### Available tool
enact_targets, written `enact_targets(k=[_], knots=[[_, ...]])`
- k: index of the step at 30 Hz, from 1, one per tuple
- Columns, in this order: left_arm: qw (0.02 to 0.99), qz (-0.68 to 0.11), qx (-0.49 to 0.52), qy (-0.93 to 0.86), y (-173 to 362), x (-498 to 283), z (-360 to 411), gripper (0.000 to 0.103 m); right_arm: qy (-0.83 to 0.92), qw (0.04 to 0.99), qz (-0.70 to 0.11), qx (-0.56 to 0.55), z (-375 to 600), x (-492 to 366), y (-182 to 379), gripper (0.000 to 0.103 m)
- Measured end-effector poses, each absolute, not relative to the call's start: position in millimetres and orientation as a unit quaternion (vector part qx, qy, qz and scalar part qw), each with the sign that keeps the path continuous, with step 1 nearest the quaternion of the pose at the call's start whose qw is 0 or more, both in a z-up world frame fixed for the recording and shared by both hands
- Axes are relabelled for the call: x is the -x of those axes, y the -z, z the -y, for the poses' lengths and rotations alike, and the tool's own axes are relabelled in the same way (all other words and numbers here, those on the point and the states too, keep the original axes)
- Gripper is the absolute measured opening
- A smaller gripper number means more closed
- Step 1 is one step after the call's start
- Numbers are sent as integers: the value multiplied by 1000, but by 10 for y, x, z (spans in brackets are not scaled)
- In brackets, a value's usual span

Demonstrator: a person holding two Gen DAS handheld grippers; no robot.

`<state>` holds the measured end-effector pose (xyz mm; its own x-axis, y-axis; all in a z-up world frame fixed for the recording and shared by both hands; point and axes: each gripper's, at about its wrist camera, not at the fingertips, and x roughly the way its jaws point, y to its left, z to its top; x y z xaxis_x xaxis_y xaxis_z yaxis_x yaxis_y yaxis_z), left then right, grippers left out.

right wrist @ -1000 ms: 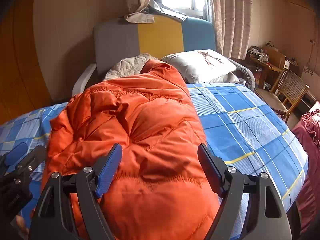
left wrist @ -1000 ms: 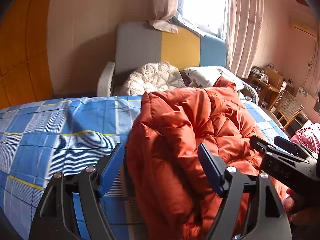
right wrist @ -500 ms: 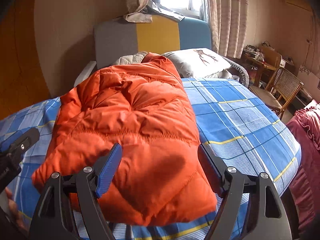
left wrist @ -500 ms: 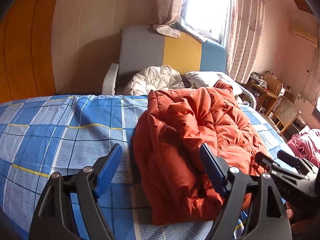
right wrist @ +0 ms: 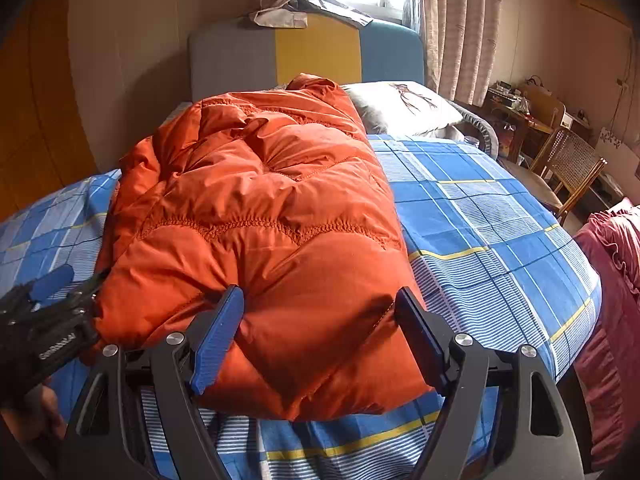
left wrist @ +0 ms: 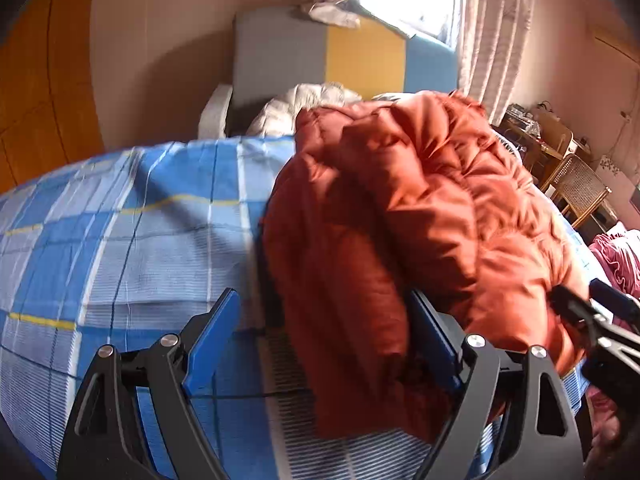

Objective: Fold large clothes

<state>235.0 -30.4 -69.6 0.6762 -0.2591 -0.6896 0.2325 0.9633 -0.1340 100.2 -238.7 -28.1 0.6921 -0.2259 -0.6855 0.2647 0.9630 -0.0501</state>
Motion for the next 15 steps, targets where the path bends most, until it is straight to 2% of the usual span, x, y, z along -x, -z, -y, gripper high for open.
enact_targets(k=[2,4,10,15], knots=[[918,-373,25,129,681,-2297,245,84,139,922,-362,-23,2357,-960,248,78],[921,-365,28,130,627,-2239,211,85,141,924,-356,-19,2336,-918,209,84],[938,-327,40,109,428,-1992,82,101,154,931,-329,-17,2304,-758,54,91],[943,-313,51,102,346,-1805,6,101,160,933,-321,-28,2302,-638,-18,92]])
